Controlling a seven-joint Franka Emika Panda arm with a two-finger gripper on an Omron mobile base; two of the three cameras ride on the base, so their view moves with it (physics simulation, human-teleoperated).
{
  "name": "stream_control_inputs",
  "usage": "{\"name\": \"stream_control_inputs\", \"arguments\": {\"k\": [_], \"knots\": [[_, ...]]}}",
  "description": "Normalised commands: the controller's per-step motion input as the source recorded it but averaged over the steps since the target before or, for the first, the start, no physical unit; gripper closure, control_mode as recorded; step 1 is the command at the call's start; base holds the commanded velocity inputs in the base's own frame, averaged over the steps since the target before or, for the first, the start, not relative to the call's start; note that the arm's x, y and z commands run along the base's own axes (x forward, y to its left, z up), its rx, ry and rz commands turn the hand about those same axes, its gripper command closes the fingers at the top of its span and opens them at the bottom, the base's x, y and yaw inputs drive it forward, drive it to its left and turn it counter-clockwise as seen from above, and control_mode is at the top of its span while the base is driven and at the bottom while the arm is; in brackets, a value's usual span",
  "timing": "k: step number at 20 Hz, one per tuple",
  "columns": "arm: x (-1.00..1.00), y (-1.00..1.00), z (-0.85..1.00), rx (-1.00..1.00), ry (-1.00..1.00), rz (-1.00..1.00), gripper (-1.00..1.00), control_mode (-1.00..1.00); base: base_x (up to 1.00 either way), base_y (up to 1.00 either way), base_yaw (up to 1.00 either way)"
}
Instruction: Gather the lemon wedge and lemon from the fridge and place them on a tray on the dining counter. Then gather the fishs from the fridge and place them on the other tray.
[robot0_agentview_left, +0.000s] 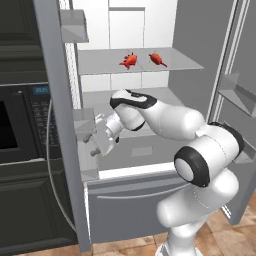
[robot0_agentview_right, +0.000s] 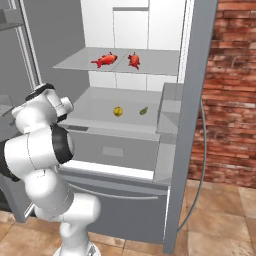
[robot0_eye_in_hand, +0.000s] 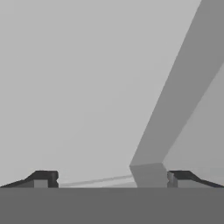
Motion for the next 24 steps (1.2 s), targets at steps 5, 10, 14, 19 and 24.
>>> {"name": "stream_control_inputs", "arguments": {"k": [5, 10, 14, 19, 24], "knots": [[-0.64, -0.15, 0.30, -0.06, -0.16, 0.00, -1.00, -1.00, 0.00, 0.00, 0.00], [-0.53, -0.66, 0.52, -0.06, -0.11, -0.02, -1.00, -1.00, 0.00, 0.00, 0.00], [-0.50, -0.68, 0.60, -0.08, -0.11, -0.03, -1.00, -1.00, 0.00, 0.00, 0.00], [-0.59, -0.60, 0.59, -0.11, -0.13, -0.06, -1.00, -1.00, 0.00, 0.00, 0.00], [-0.78, -0.55, 0.37, -0.11, -0.13, -0.14, -1.00, -1.00, 0.00, 0.00, 0.00]]}}
